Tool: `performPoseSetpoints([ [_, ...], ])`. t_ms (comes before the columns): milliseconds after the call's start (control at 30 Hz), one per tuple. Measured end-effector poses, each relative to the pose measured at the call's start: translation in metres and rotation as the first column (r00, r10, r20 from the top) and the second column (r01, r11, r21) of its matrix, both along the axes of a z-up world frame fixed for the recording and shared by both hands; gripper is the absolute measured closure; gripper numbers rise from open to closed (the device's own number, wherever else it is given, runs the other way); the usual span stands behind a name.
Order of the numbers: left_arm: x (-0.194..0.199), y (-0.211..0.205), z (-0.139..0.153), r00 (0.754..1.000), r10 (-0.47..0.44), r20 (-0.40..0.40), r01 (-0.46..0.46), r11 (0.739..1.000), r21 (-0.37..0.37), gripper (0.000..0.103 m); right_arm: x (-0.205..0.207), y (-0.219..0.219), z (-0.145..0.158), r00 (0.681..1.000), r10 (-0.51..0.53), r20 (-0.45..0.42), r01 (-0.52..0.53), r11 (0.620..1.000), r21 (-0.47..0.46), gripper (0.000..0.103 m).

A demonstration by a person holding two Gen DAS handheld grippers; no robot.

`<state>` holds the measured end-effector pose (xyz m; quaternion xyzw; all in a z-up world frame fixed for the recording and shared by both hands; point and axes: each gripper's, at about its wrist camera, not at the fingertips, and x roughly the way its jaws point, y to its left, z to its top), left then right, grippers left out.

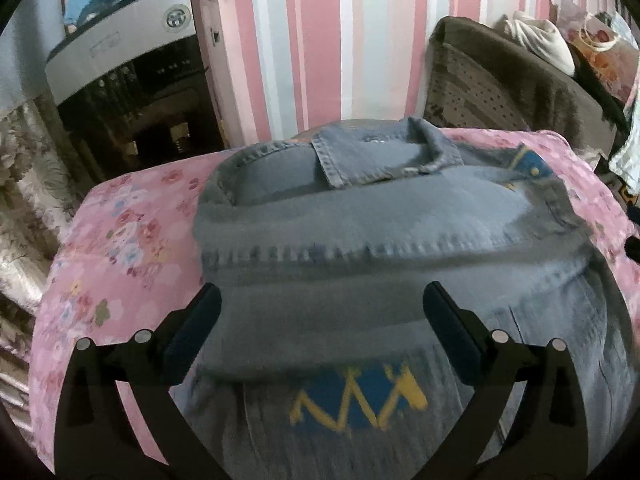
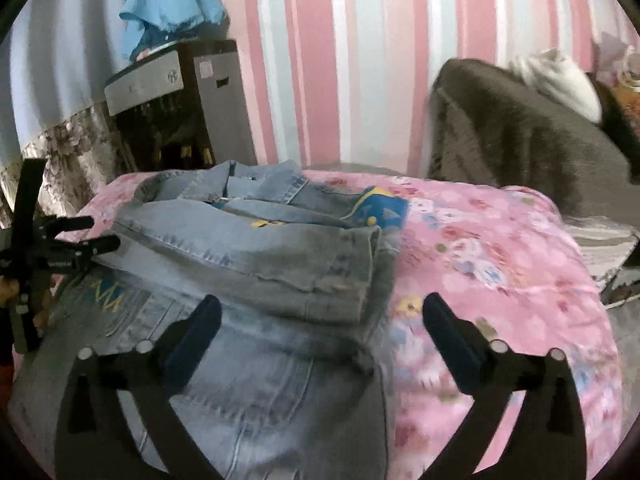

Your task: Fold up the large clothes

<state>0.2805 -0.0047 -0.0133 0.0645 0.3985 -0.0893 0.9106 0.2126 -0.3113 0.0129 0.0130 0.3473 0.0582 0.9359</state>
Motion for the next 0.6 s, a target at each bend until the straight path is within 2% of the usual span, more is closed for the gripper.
performPoseSetpoints([
  [100,-0.029,-0.002,0.007,0.999,-0.015,0.029,0.015,1.000,0.001,0.003,-0.023,0.000,0.005,1.000,-0.014,0.010,0.014,1.000,0.002,0.002],
  [167,-0.044,-0.001,0.011,0.999,-0.018,0.050,0.018,1.000,0.000,0.003,-0.036,0.003,0.006,0.998,-0.064,0.009,0.065,0.998,-0.024,0.002],
  [300,-0.077,0.004,0.017,0.994,-0.001,0.108,0.003,1.000,-0.013,0.003,-0.062,0.009,0.005,0.993,-0.110,0.034,0.113,0.991,-0.068,0.002],
  [400,-0.100,0.010,0.018,0.990,0.042,0.132,-0.042,0.999,-0.004,0.003,-0.078,0.013,0.003,0.994,-0.110,0.025,0.111,0.992,-0.060,0.002],
  [467,-0.115,0.022,0.017,0.988,0.097,0.123,-0.092,0.995,-0.046,0.003,-0.089,0.015,0.003,0.992,-0.124,0.014,0.124,0.992,-0.039,0.002],
  [600,-0.145,0.047,0.010,0.978,0.181,0.105,-0.159,0.970,-0.183,0.003,-0.117,0.019,0.001,0.986,-0.166,0.032,0.166,0.986,0.009,0.002],
])
